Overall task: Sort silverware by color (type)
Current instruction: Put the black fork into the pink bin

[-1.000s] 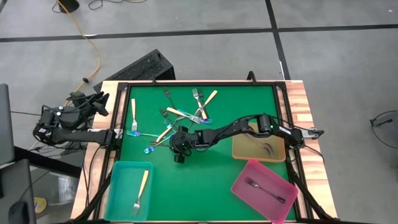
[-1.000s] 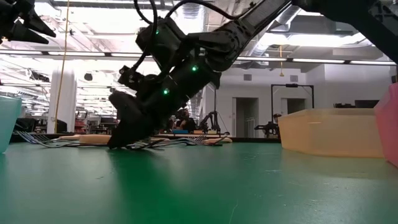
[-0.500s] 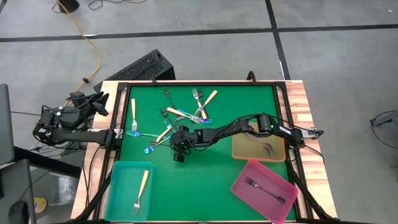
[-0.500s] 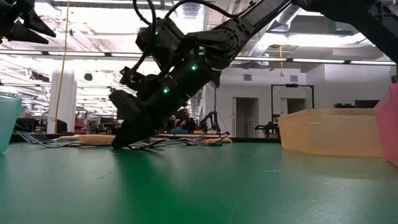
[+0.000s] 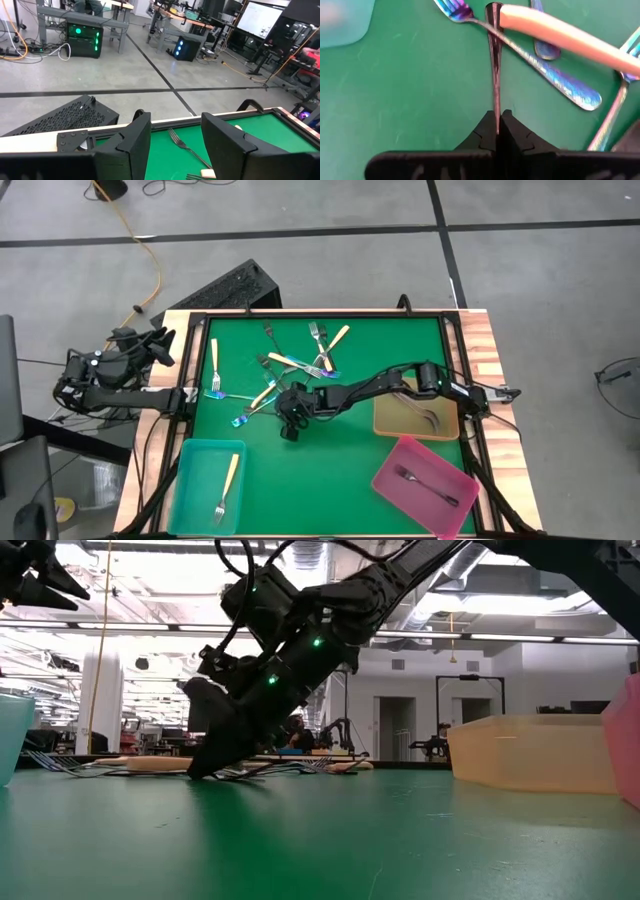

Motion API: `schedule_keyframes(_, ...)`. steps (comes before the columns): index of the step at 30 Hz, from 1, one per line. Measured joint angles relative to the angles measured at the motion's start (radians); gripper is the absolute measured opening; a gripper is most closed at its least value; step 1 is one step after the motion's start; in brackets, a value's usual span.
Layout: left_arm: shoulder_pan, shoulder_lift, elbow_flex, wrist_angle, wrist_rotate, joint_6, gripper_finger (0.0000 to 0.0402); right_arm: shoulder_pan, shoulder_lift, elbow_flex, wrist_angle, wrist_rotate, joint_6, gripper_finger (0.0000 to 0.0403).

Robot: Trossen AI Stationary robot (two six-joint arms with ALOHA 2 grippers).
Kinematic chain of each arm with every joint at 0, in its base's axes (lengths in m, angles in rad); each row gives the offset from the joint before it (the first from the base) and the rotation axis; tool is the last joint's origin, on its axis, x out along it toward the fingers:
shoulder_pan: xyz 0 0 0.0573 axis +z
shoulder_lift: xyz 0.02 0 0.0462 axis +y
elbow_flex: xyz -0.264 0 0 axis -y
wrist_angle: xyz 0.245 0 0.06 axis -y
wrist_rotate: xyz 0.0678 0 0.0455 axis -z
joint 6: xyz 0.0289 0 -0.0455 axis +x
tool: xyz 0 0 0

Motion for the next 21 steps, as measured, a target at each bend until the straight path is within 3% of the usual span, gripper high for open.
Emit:
schedule_keyframes(10,0.000,0.000,0.001,0.000,0.000,0.000,0.0158,0.001,-0.148,0.000,-0.073,0.014,-0.041,0.0028)
schedule_keyframes(21,0.000,0.000,0.001,0.000,0.000,0.000,0.0158,-0.007,-0.302,0.002,-0.134,0.102,-0.116,0.0030)
